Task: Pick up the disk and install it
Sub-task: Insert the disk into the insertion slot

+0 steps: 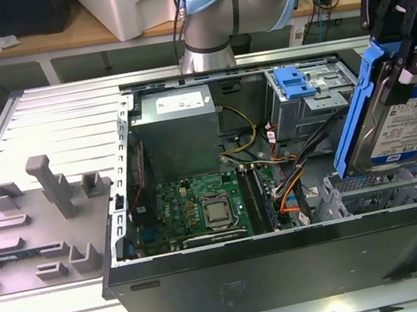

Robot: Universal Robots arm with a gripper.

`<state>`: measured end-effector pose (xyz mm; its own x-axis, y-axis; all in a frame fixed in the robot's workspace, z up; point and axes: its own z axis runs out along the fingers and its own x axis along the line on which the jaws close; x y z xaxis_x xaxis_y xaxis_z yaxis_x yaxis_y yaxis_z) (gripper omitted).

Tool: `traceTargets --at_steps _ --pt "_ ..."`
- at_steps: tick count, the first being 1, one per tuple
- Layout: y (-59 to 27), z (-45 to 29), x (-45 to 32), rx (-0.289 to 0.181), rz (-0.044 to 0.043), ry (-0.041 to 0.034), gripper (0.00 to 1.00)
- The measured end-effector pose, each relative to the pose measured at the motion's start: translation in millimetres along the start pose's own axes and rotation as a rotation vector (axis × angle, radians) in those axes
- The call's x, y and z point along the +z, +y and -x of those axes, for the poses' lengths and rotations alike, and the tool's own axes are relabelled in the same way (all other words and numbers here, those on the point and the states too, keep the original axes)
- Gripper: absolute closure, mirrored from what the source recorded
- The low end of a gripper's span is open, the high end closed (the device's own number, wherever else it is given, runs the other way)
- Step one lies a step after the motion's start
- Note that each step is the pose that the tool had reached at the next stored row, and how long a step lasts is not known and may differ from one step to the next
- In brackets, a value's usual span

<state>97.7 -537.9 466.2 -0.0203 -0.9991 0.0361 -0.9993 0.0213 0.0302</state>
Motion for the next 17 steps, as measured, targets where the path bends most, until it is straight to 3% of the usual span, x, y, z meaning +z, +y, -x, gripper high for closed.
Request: traceTargets --at_steps 17 --pt "-0.5 2.4 3.4 0.004 0.0002 -0.001 0.63"
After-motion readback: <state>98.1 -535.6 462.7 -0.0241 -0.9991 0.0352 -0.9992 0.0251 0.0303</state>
